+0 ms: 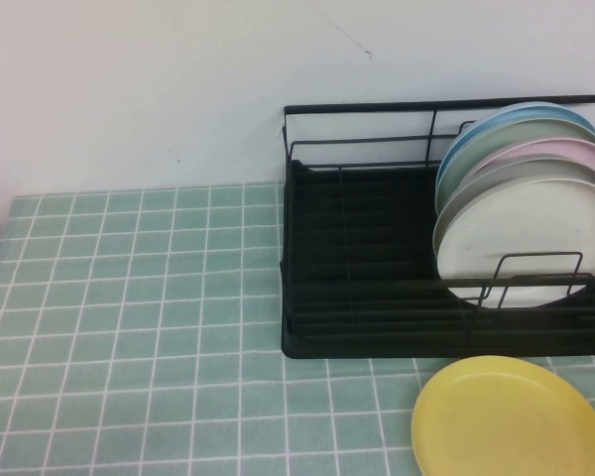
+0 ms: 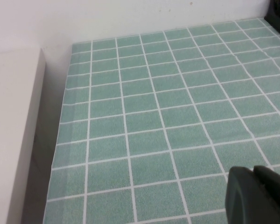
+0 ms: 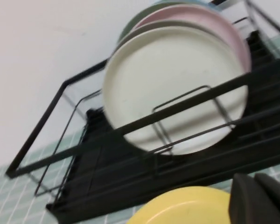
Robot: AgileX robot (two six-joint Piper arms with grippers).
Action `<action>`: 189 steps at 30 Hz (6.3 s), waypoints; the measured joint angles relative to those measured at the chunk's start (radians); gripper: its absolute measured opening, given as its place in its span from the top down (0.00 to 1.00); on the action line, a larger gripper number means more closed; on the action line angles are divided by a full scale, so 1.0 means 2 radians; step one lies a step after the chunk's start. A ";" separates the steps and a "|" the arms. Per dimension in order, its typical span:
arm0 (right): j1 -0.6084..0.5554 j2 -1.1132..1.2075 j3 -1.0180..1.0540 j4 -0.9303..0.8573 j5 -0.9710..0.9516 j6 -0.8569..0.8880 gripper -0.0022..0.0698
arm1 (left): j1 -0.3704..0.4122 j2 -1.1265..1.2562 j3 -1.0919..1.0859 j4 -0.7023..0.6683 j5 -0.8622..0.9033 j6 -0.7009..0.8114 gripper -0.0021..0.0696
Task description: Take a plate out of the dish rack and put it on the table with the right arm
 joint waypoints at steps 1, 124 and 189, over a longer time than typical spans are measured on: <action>0.000 0.005 -0.007 0.004 0.011 -0.009 0.97 | 0.000 0.000 0.000 0.000 0.000 0.000 0.98; 0.025 0.480 -0.532 -0.122 0.309 -0.278 0.87 | 0.000 0.000 0.000 0.000 0.000 0.000 0.98; 0.025 0.678 -0.257 0.050 0.127 -0.268 0.47 | 0.000 0.000 0.000 0.000 0.000 0.000 0.98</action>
